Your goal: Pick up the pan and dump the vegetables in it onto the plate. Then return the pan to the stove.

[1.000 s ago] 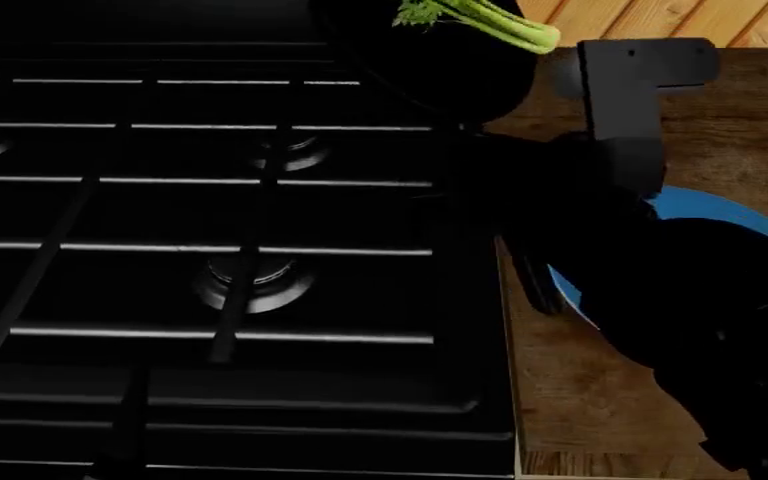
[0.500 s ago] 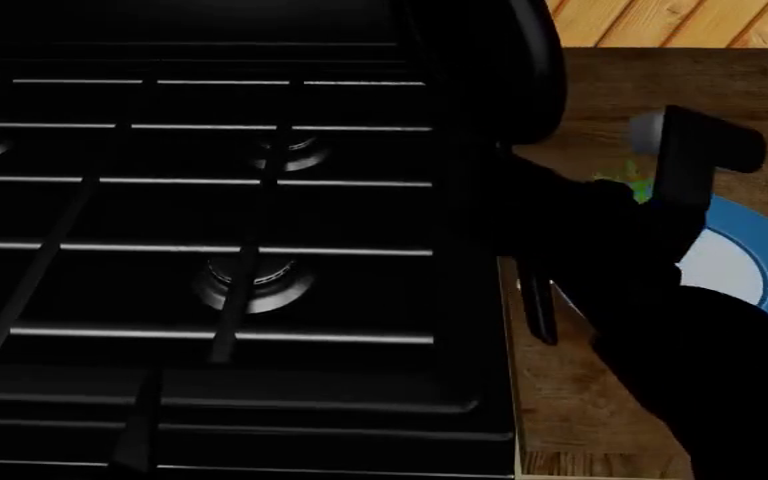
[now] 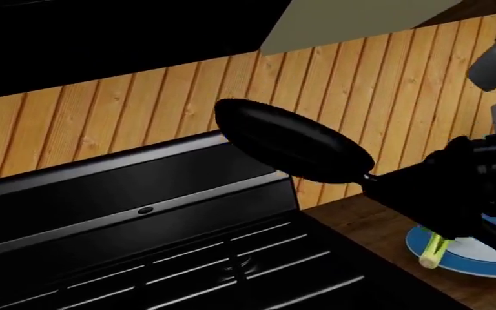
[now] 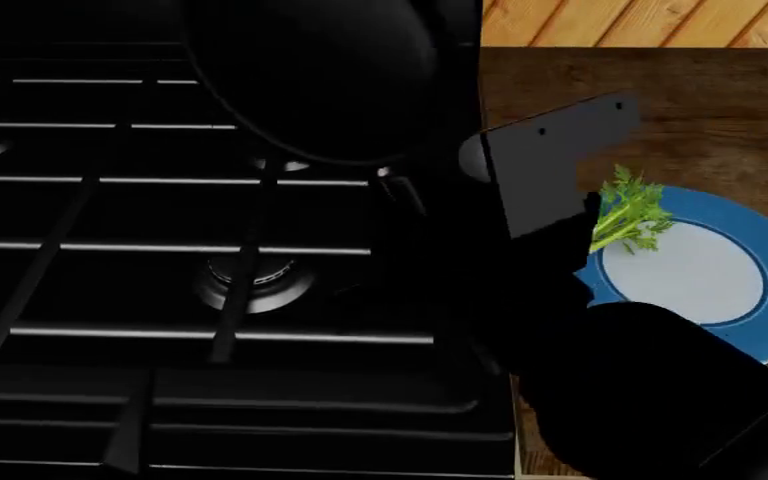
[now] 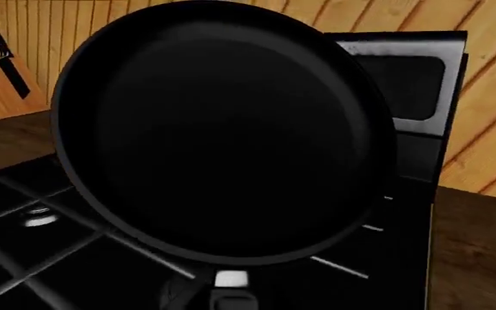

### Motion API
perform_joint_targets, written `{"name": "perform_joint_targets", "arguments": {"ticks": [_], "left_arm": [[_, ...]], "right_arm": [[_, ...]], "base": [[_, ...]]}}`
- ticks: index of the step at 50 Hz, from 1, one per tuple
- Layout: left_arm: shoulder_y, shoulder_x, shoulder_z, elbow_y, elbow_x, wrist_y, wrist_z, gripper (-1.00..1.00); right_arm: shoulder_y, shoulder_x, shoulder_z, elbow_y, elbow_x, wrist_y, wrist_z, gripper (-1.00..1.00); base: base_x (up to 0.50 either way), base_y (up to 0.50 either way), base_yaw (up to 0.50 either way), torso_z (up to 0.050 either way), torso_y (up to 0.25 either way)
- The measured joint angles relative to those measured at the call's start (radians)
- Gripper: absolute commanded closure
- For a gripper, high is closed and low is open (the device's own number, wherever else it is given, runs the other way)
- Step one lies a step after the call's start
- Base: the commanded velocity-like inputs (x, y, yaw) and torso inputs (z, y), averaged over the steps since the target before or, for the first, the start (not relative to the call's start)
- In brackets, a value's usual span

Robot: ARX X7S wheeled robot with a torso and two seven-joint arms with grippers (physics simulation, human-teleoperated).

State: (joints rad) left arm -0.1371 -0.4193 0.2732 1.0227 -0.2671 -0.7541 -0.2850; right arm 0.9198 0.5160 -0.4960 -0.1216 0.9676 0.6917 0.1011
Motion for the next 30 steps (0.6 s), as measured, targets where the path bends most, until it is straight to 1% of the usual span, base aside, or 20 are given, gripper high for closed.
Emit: {"name": "perform_joint_targets", "arguments": {"ticks": [12, 30], "left_arm": [[0.025, -0.028, -0.025, -0.009, -0.035, 0.047, -0.031, -1.00], [0.051, -0.067, -0.039, -0.019, -0.072, 0.103, -0.075, -1.00]], "right_arm": [[0.017, -0.025, -0.126, -0.035, -0.007, 0.091, -0.002, 1.00], [0.071, -0.060, -0.248, 0.103, -0.104, 0.133, -0.040, 1.00]], "base": [[0.00, 0.00, 0.00, 0.001, 0.002], [0.00, 0.00, 0.00, 0.001, 0.001]]}}
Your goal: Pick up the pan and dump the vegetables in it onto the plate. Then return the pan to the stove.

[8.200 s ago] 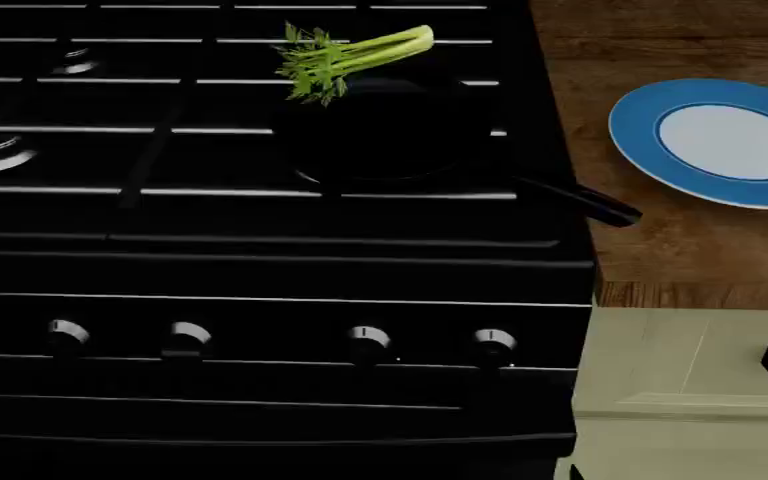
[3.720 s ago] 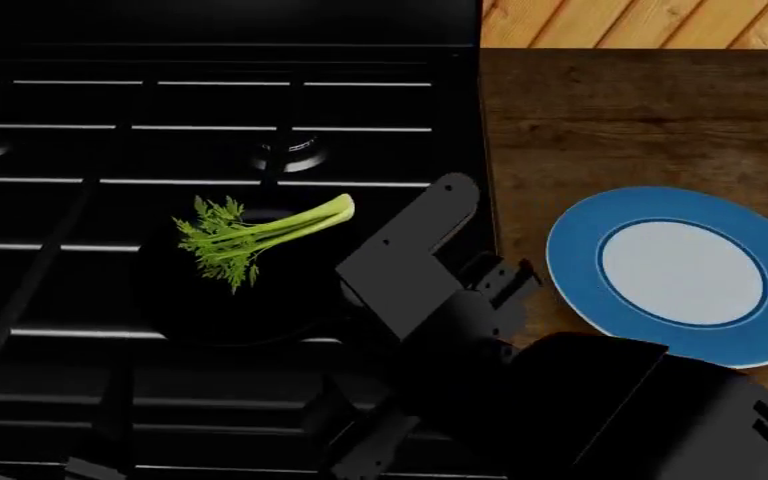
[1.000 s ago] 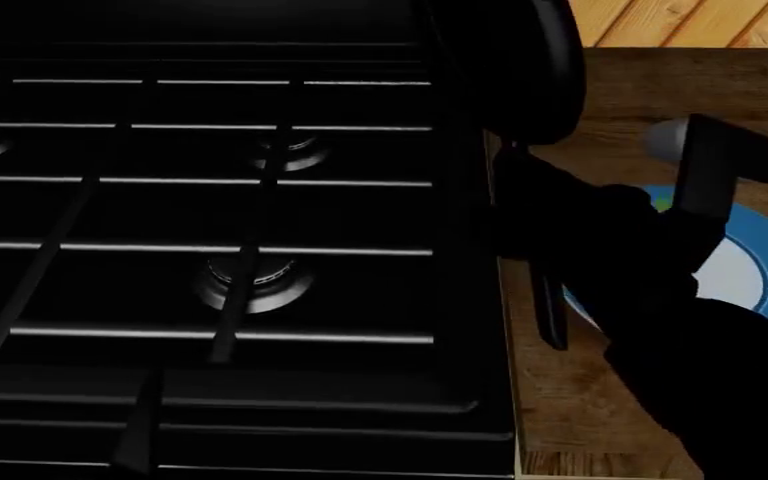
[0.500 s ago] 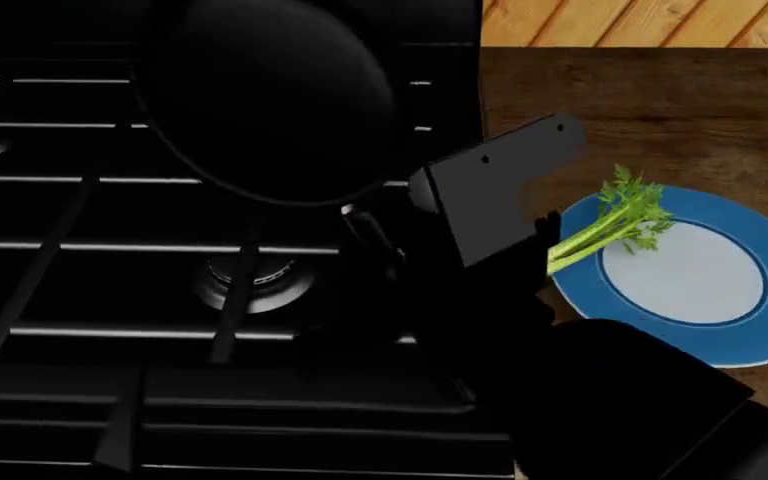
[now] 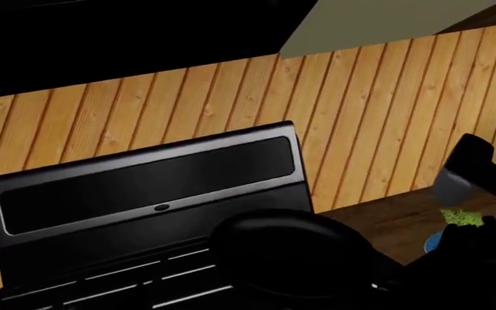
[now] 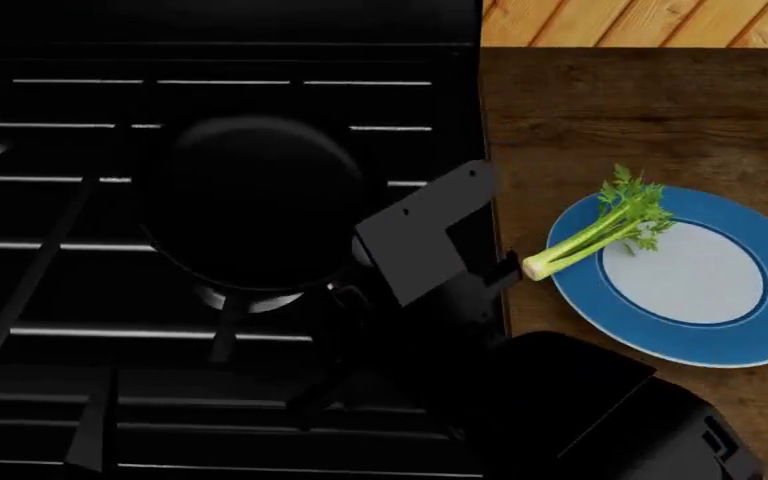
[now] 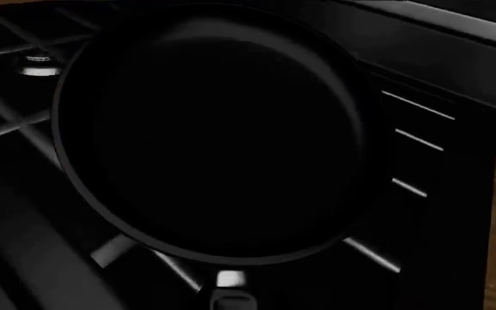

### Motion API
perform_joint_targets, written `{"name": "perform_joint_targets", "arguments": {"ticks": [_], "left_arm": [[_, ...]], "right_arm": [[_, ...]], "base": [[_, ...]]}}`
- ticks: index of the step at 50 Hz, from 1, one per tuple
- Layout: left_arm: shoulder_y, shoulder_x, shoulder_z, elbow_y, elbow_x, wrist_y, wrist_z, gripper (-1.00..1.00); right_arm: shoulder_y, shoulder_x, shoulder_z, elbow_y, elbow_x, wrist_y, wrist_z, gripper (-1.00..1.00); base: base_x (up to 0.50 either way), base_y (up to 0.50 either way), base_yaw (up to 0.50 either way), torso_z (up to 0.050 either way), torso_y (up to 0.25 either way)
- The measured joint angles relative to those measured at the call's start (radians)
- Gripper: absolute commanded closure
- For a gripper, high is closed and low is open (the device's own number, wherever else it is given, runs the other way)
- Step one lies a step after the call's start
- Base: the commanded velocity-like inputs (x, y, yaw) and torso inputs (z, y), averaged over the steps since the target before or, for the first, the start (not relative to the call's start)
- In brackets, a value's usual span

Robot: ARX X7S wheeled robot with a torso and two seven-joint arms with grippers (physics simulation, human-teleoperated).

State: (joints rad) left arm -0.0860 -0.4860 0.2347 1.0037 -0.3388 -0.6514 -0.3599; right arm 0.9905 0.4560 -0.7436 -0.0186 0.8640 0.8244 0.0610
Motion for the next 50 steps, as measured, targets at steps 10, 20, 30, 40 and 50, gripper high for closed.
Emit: {"name": "perform_joint_targets", "arguments": {"ticks": [10, 20, 30, 40, 50], "left_arm": [[0.013, -0.021, -0.007, -0.005, -0.021, 0.028, -0.022, -1.00], [0.017, -0.040, -0.005, -0.007, -0.040, 0.044, -0.046, -1.00], [0.014, -0.058, 0.000, -0.003, -0.058, 0.050, -0.071, -1.00], [0.015, -0.078, 0.009, -0.004, -0.071, 0.066, -0.096, -1.00], [0.023, -0.098, 0.013, -0.006, -0.083, 0.091, -0.118, -1.00]], "right_arm": [[0.036, -0.020, -0.058, 0.065, -0.039, 0.029, -0.021, 1.00], [0.050, -0.049, -0.095, 0.136, -0.070, 0.017, -0.049, 1.00], [0.057, -0.096, -0.124, 0.249, -0.103, -0.034, -0.092, 1.00], [0.081, -0.141, -0.133, 0.355, -0.119, -0.092, -0.130, 1.00], [0.083, -0.151, -0.128, 0.353, -0.142, -0.094, -0.141, -1.00]], "base": [[0.00, 0.00, 0.00, 0.000, 0.002], [0.00, 0.00, 0.00, 0.001, 0.001], [0.00, 0.00, 0.00, 0.000, 0.002], [0.00, 0.00, 0.00, 0.000, 0.000], [0.00, 0.00, 0.00, 0.000, 0.000]]}}
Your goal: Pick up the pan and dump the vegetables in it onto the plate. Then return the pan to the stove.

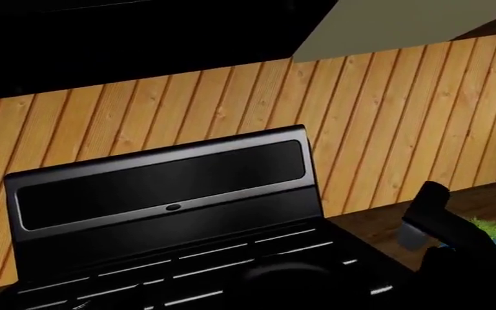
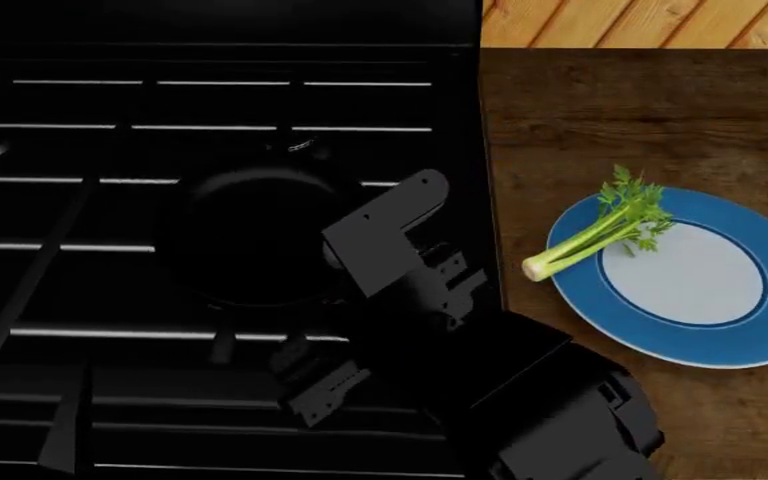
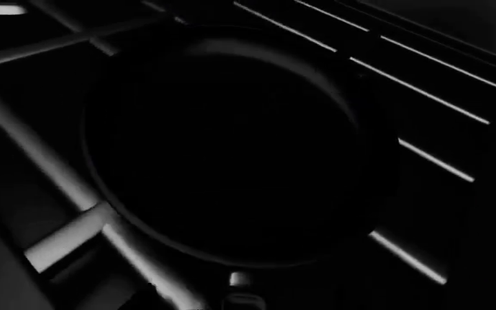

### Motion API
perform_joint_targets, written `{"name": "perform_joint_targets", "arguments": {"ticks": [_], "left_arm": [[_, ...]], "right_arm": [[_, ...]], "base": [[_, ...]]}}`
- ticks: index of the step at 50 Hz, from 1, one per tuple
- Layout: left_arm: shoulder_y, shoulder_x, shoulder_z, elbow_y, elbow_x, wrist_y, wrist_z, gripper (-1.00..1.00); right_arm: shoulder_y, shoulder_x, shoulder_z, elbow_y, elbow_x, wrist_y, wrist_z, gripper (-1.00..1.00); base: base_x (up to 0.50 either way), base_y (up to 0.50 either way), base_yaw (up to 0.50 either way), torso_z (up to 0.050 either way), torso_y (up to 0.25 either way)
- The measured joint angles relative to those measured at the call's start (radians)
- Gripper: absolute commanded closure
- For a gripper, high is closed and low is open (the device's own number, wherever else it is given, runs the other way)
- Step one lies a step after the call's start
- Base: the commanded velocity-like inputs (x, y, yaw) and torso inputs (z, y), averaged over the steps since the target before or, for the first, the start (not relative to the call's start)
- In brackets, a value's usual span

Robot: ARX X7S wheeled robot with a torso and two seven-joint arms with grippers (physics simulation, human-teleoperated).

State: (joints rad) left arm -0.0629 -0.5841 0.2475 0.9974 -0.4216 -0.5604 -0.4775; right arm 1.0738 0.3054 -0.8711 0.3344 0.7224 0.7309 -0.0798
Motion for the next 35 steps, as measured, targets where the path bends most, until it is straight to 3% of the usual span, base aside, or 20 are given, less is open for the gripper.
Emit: {"name": "perform_joint_targets", "arguments": {"ticks": [35], "left_arm": [[-0.010, -0.042, 0.007, 0.009, -0.048, 0.024, -0.051, -1.00]], "right_arm": [[-0.073, 0.239, 0.230, -0.677, 0.239, 0.205, 0.308, -1.00]], "base": [[0.00, 0.00, 0.00, 0.000, 0.000]]}}
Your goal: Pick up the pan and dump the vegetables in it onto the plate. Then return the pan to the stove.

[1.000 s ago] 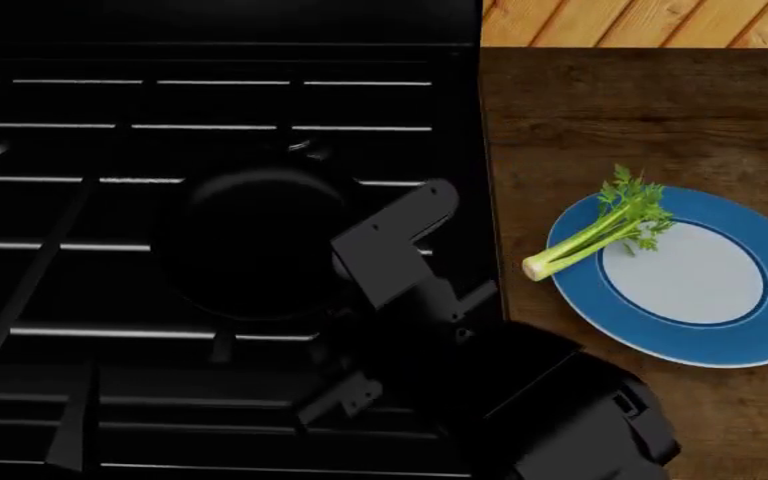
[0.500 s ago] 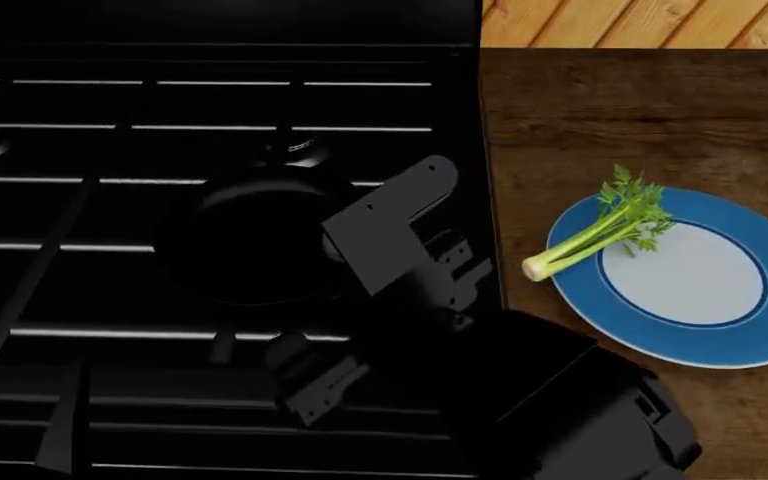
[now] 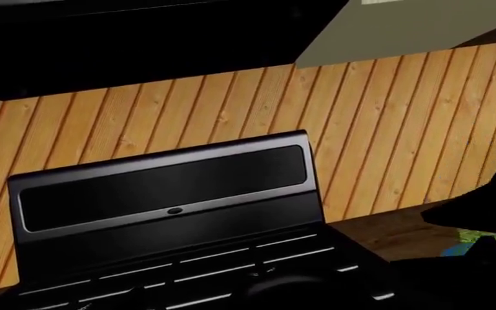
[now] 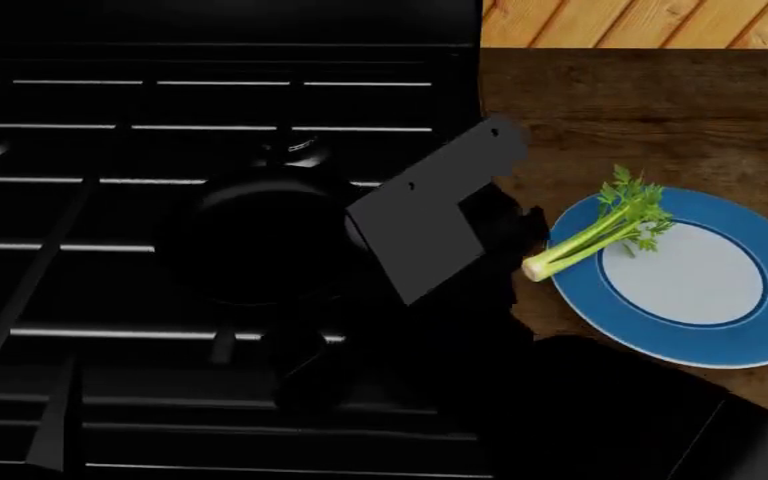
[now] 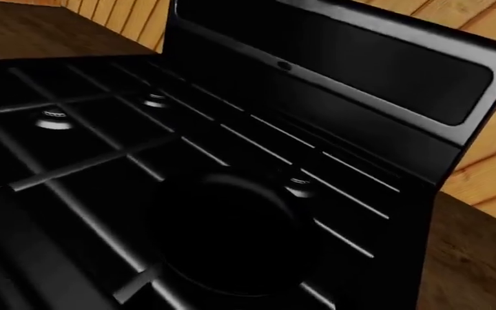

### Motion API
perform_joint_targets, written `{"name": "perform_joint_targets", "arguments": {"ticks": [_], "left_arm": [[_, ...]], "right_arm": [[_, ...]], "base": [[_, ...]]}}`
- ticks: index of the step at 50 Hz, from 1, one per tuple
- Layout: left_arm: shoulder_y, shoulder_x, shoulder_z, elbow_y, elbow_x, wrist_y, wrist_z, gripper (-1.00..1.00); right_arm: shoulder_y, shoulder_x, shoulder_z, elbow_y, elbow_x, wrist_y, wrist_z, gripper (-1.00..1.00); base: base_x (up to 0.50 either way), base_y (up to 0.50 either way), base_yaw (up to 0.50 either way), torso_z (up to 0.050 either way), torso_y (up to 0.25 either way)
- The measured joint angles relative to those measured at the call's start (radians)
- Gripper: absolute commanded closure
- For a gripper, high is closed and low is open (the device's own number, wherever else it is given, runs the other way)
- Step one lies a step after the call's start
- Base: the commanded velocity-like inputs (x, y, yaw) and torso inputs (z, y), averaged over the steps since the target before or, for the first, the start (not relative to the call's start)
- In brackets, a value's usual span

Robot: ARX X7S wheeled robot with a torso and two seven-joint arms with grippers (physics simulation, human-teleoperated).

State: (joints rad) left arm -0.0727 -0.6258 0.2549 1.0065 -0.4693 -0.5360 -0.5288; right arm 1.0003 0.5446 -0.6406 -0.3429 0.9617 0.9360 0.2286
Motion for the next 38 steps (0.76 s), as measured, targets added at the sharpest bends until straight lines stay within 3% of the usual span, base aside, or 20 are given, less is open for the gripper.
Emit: {"name": "perform_joint_targets", "arguments": {"ticks": [20, 38], "left_arm": [[-0.027, -0.016, 0.031, 0.007, -0.012, -0.004, -0.027, -1.00], [-0.068, -0.026, 0.065, 0.008, -0.028, -0.016, -0.051, -1.00]], "right_arm": [[-0.165, 0.225, 0.246, -0.332, 0.256, 0.014, 0.239, -1.00], [-0.343, 0.406, 0.444, -0.434, 0.379, -0.066, 0.353, -1.00]], "base": [[0.00, 0.00, 0.00, 0.000, 0.000], [0.00, 0.00, 0.00, 0.000, 0.000]]}}
